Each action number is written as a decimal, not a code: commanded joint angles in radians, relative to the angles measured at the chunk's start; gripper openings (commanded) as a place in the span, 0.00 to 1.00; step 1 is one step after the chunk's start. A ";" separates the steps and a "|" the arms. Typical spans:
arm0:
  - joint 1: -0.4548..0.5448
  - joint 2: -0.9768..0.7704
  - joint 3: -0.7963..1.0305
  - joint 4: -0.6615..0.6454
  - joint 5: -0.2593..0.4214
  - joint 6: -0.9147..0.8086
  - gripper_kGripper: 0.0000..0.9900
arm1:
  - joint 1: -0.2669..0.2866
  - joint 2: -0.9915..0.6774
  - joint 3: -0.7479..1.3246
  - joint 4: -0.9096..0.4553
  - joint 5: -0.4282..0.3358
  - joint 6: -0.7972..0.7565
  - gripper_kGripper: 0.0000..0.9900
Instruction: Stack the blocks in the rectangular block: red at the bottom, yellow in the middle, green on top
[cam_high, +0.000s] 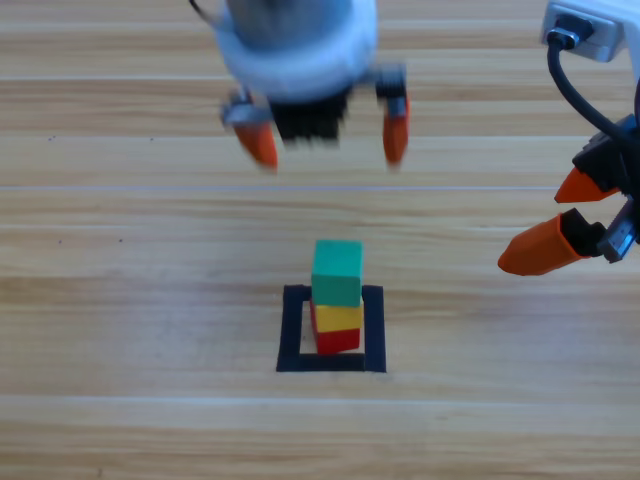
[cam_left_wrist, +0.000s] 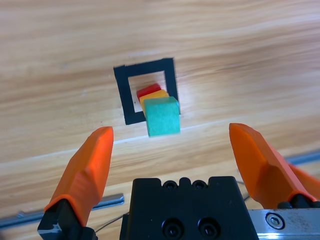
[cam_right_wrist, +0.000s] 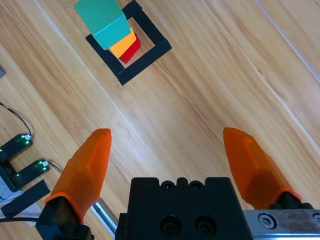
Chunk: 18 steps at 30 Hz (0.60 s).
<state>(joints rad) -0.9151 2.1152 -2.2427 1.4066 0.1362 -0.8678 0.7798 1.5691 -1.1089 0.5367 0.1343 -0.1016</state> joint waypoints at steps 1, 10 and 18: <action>-0.041 -0.314 0.150 -0.054 0.069 0.092 1.00 | -0.027 0.017 0.011 -0.008 0.039 -0.021 0.99; -0.111 -0.759 0.920 -0.633 0.026 0.408 1.00 | -0.028 0.034 0.001 -0.006 0.120 -0.059 0.99; -0.235 -0.615 0.966 -0.692 0.089 0.438 1.00 | -0.027 0.035 -0.003 -0.006 0.136 -0.064 0.99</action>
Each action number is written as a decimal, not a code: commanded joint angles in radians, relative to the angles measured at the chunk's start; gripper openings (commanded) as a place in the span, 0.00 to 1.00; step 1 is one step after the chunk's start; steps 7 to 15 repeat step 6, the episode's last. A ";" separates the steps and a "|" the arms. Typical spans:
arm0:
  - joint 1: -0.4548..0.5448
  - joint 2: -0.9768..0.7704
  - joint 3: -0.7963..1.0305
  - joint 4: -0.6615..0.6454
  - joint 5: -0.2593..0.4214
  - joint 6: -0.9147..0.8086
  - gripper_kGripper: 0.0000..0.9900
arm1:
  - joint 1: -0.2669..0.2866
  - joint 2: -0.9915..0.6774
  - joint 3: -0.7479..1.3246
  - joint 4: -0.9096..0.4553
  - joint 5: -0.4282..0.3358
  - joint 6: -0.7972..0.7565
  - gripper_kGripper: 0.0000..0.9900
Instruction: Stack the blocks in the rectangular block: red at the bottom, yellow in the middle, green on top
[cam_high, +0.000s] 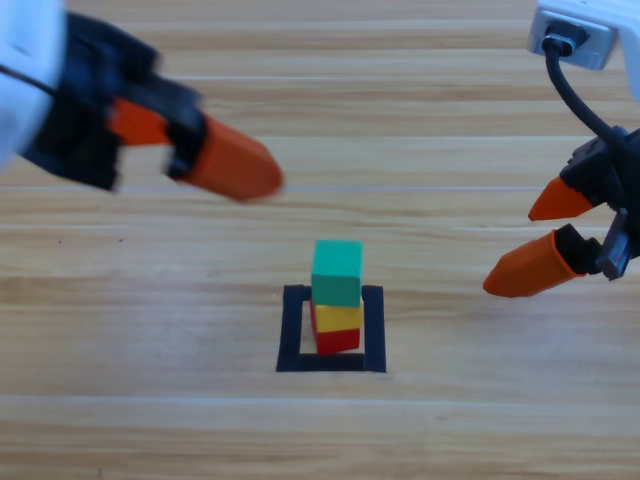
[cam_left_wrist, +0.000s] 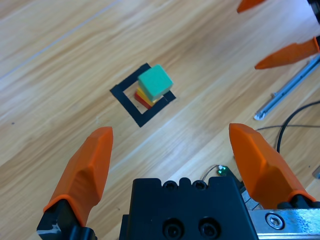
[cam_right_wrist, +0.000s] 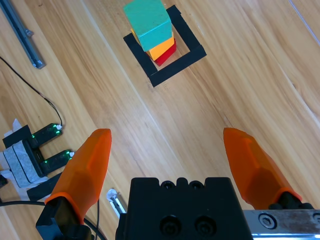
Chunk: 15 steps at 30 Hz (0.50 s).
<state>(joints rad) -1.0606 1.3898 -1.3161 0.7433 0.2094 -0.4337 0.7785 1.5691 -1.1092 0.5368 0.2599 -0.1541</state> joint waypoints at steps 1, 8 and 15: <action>-0.090 0.112 0.047 -0.035 0.016 0.003 1.00 | -0.025 0.035 -0.001 -0.006 0.010 -0.013 0.99; -0.091 0.106 0.066 -0.038 0.021 -0.020 1.00 | -0.025 0.039 -0.001 -0.008 0.010 -0.018 0.99; -0.091 0.106 0.066 -0.038 0.021 -0.020 1.00 | -0.025 0.039 -0.001 -0.008 0.010 -0.018 0.99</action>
